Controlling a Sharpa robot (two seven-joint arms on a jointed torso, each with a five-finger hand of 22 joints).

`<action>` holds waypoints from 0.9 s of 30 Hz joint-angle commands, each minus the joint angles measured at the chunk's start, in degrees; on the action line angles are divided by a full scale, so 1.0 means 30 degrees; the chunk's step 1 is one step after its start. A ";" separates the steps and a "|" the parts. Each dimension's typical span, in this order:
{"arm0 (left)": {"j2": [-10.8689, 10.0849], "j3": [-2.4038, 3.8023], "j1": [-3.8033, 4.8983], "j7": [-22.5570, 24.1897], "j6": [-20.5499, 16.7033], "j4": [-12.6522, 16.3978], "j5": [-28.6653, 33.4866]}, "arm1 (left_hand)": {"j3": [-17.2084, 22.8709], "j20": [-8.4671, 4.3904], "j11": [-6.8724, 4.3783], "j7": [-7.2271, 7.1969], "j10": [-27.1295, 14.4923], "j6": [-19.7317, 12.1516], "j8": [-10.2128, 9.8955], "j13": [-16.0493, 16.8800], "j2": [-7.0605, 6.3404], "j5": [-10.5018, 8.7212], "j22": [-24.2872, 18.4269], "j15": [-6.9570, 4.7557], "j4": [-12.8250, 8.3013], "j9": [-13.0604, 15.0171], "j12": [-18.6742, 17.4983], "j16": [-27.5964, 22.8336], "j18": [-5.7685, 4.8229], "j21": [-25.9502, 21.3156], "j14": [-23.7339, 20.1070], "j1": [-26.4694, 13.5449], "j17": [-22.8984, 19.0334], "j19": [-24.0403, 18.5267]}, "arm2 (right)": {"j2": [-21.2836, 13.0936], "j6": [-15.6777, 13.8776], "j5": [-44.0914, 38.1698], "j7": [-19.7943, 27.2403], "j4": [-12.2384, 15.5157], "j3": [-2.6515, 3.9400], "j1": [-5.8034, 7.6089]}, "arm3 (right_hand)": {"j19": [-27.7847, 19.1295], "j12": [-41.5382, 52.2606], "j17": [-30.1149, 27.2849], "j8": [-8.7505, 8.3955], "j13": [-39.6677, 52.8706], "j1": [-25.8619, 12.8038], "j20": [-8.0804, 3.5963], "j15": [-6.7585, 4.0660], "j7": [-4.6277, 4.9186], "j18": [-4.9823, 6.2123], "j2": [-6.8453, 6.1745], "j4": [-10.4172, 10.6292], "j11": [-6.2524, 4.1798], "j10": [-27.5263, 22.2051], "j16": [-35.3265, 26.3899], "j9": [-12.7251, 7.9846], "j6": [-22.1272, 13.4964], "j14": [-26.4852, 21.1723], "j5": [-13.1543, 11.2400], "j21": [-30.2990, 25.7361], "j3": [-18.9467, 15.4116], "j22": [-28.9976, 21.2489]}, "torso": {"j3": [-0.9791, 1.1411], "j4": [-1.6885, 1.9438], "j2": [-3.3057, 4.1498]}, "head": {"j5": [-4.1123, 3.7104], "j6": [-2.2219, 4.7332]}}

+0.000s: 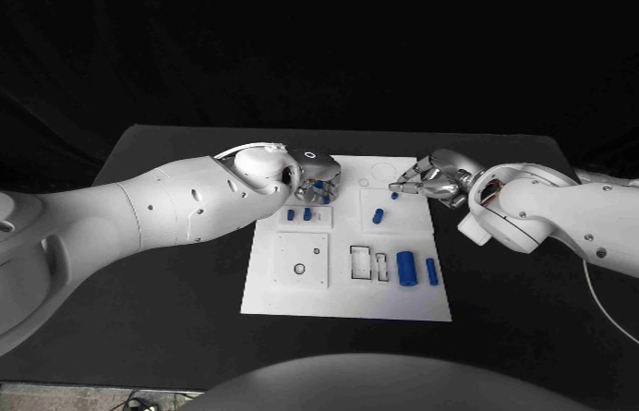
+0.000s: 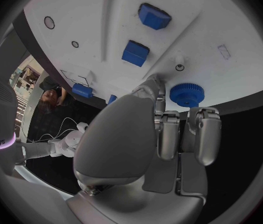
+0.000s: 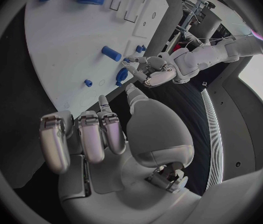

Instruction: Assemble the parts on the task board

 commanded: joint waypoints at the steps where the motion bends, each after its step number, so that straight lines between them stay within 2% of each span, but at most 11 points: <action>1: -0.0074 -0.0007 -0.0023 0.0540 -0.0726 0.0141 -0.0170 | 0.0031 -0.0125 0.0012 0.0013 0.0206 0.0107 0.0072 -0.0022 0.0202 -0.0009 0.5032 0.0105 -0.0089 0.0037 0.0103 0.0049 -0.0288 0.0046 0.2024 -0.0056 0.5022 0.2044 | -0.0013 0.0286 -0.0045 0.0030 -0.0007 -0.0005 -0.0015 | 0.2000 0.0075 0.5019 0.0079 0.5018 -0.0057 0.0196 0.0156 0.0019 -0.0128 0.0164 0.0008 0.0146 0.2031 0.0078 0.0018 0.0161 0.2026 0.0117 0.0086 -0.0057 0.5032 | -0.0007 0.0009 -0.0007 | -0.0022 0.0026; 8: -0.0547 0.0022 0.0044 0.0823 -0.2226 0.0701 -0.0203 | 0.0033 -0.0129 0.0059 0.0060 0.0278 0.0164 0.0075 -0.0035 0.0218 -0.0009 0.5032 0.0138 -0.0069 0.0046 0.0084 0.0049 -0.0288 0.0046 0.2024 -0.0106 0.5022 0.2044 | -0.0020 0.0310 -0.0049 0.0018 -0.0049 -0.0007 -0.0055 | 0.2000 0.0075 0.5019 0.0079 0.5018 -0.0057 0.0196 0.0156 0.0019 -0.0128 0.0164 0.0008 0.0146 0.2031 0.0078 0.0018 0.0161 0.2026 0.0117 0.0086 -0.0057 0.5032 | 0.0004 0.0018 -0.0035 | 0.0003 0.0015; 15: -0.1208 0.0069 0.0534 0.0878 -0.3438 0.1534 -0.0126 | 0.0040 -0.0132 0.0083 0.0073 0.0348 0.0228 0.0080 -0.0052 0.0243 -0.0010 0.5032 0.0170 -0.0024 0.0058 0.0055 0.0049 -0.0288 0.0046 0.2024 -0.0171 0.5022 0.2044 | -0.0006 0.0323 -0.0051 0.0032 -0.0107 -0.0009 -0.0123 | 0.2000 0.0075 0.5019 0.0079 0.5018 -0.0057 0.0196 0.0156 0.0019 -0.0128 0.0164 0.0008 0.0146 0.2031 0.0078 0.0018 0.0161 0.2026 0.0117 0.0086 -0.0057 0.5032 | 0.0015 0.0000 -0.0022 | 0.0039 0.0102; 21: -0.1600 0.0078 0.0945 0.0885 -0.3658 0.1935 0.0016 | 0.0044 -0.0133 0.0084 0.0068 0.0356 0.0241 0.0076 -0.0060 0.0255 -0.0010 0.5032 0.0178 0.0001 0.0060 0.0035 0.0049 -0.0288 0.0046 0.2024 -0.0200 0.5022 0.2044 | 0.0001 0.0333 -0.0053 0.0032 -0.0139 -0.0009 -0.0154 | 0.2000 0.0075 0.5019 0.0088 0.5018 -0.0049 0.0201 0.0160 0.0022 -0.0128 0.0172 0.0009 0.0150 0.2031 0.0078 0.0021 0.0171 0.2026 0.0119 0.0086 -0.0062 0.5032 | 0.0021 0.0004 -0.0024 | 0.0072 0.0133; 27: -0.1931 0.0071 0.1076 0.0879 -0.3307 0.2109 0.0092 | 0.0047 -0.0133 0.0076 0.0056 0.0354 0.0244 0.0071 -0.0067 0.0259 -0.0010 0.5032 0.0181 0.0015 0.0060 0.0020 0.0049 -0.0288 0.0046 0.2024 -0.0213 0.5022 0.2044 | 0.0001 0.0339 -0.0054 0.0037 -0.0140 -0.0010 -0.0170 | 0.2000 0.0075 0.5019 0.0088 0.5018 -0.0049 0.0201 0.0160 0.0022 -0.0128 0.0172 0.0009 0.0150 0.2031 0.0078 0.0021 0.0171 0.2026 0.0119 0.0086 -0.0062 0.5032 | -0.0008 0.0001 0.0007 | 0.0068 0.0121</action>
